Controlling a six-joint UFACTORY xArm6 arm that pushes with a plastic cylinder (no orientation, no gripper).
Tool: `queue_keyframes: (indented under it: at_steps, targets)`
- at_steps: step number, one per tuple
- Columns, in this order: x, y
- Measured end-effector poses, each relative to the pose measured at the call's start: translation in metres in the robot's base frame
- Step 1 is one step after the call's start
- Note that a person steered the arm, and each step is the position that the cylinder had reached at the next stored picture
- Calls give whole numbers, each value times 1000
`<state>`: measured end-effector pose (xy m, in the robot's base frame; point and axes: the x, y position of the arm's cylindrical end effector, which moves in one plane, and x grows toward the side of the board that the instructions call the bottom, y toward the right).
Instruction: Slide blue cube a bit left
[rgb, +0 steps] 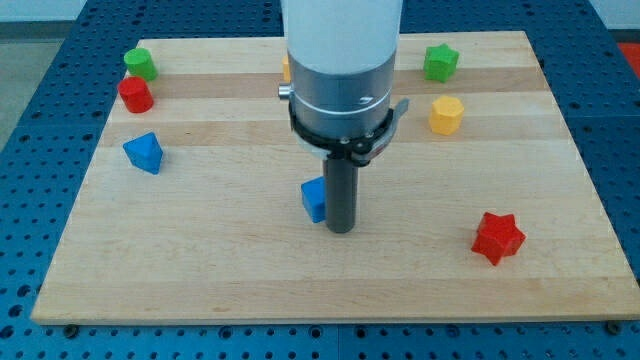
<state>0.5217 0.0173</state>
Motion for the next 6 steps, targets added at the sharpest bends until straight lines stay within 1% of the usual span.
queue_keyframes:
  at_steps: [1, 2, 3, 4, 5, 6]
  targets:
    - [-24, 27]
    - [-34, -16]
    - [-33, -52]
    - [-10, -81]
    - [-9, -71]
    - [-31, -69]
